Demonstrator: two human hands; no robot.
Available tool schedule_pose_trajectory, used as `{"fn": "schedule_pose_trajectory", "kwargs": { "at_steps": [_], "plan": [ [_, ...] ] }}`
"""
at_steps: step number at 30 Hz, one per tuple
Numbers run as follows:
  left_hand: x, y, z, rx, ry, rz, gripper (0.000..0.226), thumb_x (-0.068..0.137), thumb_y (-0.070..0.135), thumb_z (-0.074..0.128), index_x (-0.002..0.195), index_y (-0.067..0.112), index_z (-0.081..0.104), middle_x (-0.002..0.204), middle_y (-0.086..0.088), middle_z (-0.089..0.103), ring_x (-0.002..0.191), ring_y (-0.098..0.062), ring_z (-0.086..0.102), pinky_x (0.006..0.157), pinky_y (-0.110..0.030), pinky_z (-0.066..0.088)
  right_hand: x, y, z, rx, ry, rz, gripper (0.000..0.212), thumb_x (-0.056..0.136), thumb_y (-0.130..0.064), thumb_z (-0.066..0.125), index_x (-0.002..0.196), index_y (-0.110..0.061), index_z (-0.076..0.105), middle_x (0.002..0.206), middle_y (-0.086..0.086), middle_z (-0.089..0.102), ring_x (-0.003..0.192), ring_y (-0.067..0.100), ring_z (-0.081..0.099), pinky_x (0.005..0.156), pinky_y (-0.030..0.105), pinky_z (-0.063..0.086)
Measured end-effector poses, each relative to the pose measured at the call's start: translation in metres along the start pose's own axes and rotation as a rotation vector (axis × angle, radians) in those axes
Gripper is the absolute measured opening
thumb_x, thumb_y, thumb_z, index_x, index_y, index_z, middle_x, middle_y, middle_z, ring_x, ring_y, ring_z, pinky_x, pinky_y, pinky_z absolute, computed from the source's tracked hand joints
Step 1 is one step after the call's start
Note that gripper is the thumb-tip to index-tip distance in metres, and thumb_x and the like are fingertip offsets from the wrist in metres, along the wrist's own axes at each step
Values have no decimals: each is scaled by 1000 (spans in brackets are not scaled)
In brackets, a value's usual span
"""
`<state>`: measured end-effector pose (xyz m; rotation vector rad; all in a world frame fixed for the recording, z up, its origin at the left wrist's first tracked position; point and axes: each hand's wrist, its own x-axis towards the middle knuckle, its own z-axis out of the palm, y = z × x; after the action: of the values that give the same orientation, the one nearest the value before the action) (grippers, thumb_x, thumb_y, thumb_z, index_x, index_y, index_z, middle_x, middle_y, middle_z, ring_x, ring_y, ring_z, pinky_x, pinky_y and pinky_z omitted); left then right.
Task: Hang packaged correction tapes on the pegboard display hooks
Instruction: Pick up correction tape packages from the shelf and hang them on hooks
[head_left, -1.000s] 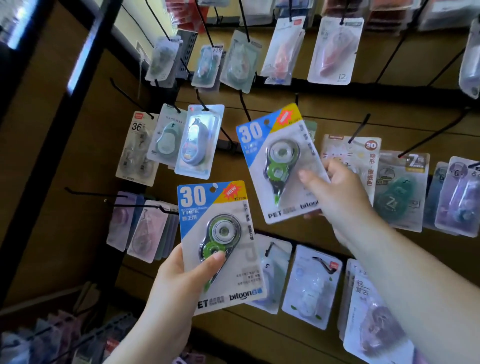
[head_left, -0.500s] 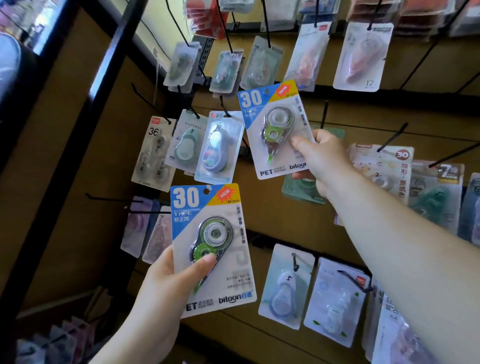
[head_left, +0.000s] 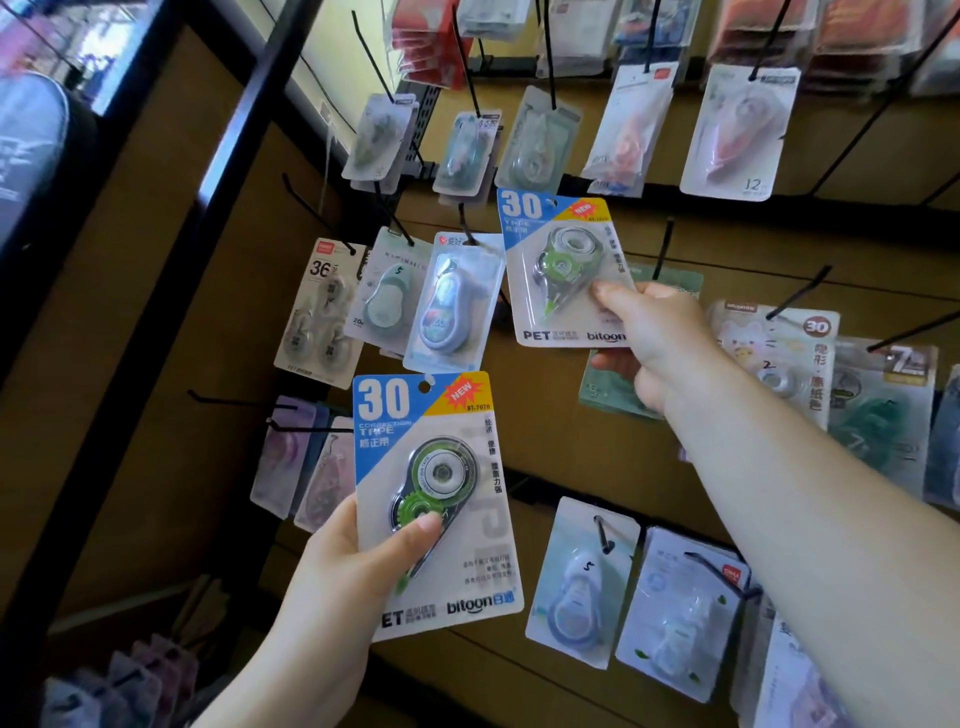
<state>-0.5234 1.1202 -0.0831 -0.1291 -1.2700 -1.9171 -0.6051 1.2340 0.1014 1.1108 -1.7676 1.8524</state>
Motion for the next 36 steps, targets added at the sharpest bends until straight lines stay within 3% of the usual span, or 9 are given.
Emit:
{"fn": "schedule_pose_trajectory", "kwargs": {
  "at_steps": [7, 11, 17, 23, 26, 28, 30, 33, 36],
  "plan": [
    [-1, 5, -4, 2, 2, 5, 43, 50, 23, 65, 92, 20, 60, 73, -6, 76, 60, -20, 70, 51, -32, 57, 4, 14, -6, -150, 36, -1, 19, 90, -16, 53, 72, -19, 48, 70, 0, 52, 57, 12, 55, 29, 13, 41],
    [-2, 6, -7, 13, 12, 1, 47, 47, 24, 66, 93, 18, 60, 72, -7, 75, 60, -22, 70, 59, -35, 54, 13, 30, -8, -315, 69, 17, 8, 91, -19, 51, 90, -12, 49, 74, 0, 51, 58, 15, 55, 30, 15, 43],
    [-3, 9, -9, 10, 16, -5, 41, 51, 22, 65, 91, 17, 59, 70, -6, 75, 56, -19, 70, 46, -29, 56, 25, 44, -6, -533, 159, 22, 14, 91, -24, 48, 93, -10, 47, 89, 9, 56, 52, 23, 56, 46, 28, 48],
    [-1, 7, -1, 17, 8, 11, 35, 57, 24, 64, 92, 21, 60, 70, -3, 75, 58, -16, 70, 49, -28, 54, -10, 51, 2, -601, 289, -432, 36, 87, -13, 52, 122, -7, 44, 116, 4, 46, 107, 17, 43, 87, 21, 32],
    [0, 5, 6, 30, 0, 34, 41, 53, 30, 63, 93, 23, 60, 73, -2, 75, 61, -16, 70, 57, -32, 54, -38, 49, 10, -519, 46, -522, 1, 88, -21, 55, 89, -20, 55, 93, -5, 49, 93, 7, 44, 79, 15, 30],
    [1, 5, 12, 23, 17, 60, 40, 56, 32, 63, 95, 26, 59, 79, -3, 76, 67, -17, 71, 64, -35, 54, -54, 46, 12, -464, -257, -328, 20, 89, -29, 54, 69, -24, 54, 75, -6, 54, 73, 1, 49, 65, 13, 36],
    [3, 5, 19, -5, 58, 92, 29, 65, 30, 63, 94, 32, 58, 85, -2, 75, 74, -19, 71, 66, -36, 54, -63, 46, 12, -471, -465, -165, 22, 90, -29, 52, 72, -17, 59, 74, -1, 59, 70, 6, 53, 66, 19, 41],
    [5, 4, 31, 9, 106, 129, 16, 80, 24, 59, 90, 36, 55, 89, -1, 72, 81, -21, 69, 70, -38, 55, -64, 49, 8, -406, -486, -64, 22, 91, -25, 50, 71, -20, 57, 74, -1, 62, 75, 13, 57, 72, 29, 46],
    [8, 2, 36, 117, 125, 163, 3, 81, 34, 56, 84, 34, 55, 97, -9, 68, 91, -28, 65, 83, -48, 53, -60, 45, 3, -367, -375, -75, 24, 92, -24, 48, 69, -21, 52, 68, -2, 56, 69, 14, 52, 62, 25, 40]
  ]
}}
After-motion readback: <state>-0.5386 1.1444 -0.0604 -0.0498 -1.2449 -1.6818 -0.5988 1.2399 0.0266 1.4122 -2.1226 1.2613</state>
